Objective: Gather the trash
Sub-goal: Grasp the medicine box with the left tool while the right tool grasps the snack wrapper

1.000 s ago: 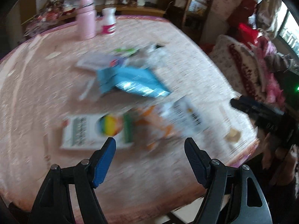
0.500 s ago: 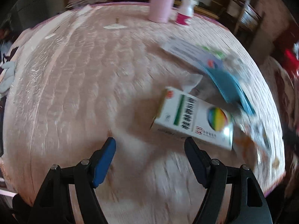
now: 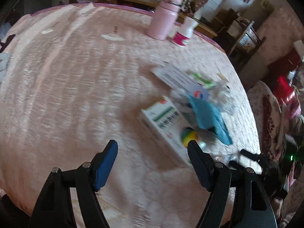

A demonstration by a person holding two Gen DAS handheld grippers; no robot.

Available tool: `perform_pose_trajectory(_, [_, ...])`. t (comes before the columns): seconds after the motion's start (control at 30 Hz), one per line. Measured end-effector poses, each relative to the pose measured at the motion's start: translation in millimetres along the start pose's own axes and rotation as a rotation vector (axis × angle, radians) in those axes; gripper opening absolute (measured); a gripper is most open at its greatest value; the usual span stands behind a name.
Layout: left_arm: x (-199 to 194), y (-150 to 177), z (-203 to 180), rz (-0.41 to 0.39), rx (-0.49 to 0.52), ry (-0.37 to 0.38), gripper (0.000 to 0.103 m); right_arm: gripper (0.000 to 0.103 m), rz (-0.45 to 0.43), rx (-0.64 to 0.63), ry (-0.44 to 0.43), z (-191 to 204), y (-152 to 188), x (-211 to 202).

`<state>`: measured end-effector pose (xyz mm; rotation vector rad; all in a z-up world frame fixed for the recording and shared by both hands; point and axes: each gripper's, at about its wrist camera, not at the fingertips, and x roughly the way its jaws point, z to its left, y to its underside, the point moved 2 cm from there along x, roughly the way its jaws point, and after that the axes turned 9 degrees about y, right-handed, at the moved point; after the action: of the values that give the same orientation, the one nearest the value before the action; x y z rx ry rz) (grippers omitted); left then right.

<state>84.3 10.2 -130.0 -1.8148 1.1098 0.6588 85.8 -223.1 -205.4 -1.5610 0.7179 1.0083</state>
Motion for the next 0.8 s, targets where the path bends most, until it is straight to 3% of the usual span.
perform_pose_trajectory(0.17, [26,3,-28,0.013,0.041,-0.027,0.076,0.078,0.002,-0.001,-0.129,3,25,-25])
perform_pose_trajectory(0.33, [47,-7,-32,-0.010,0.001,-0.115,0.076,0.078,-0.063,0.005,-0.116,-5,31,-46])
perform_pose_trajectory(0.43, [57,-15,-32,-0.025,-0.029,-0.127,0.077,0.078,-0.082,0.028,-0.130,-10,33,-54])
perform_pose_trajectory(0.6, [71,-18,-32,-0.018,0.007,-0.179,0.077,0.078,-0.096,0.037,-0.166,-3,32,-59])
perform_pose_trajectory(0.7, [72,-12,-35,0.001,0.056,-0.168,0.076,0.079,-0.083,0.058,-0.194,3,31,-54])
perform_pose_trajectory(0.8, [65,-6,-30,0.025,0.076,-0.145,0.067,0.083,-0.076,0.068,-0.215,15,29,-49])
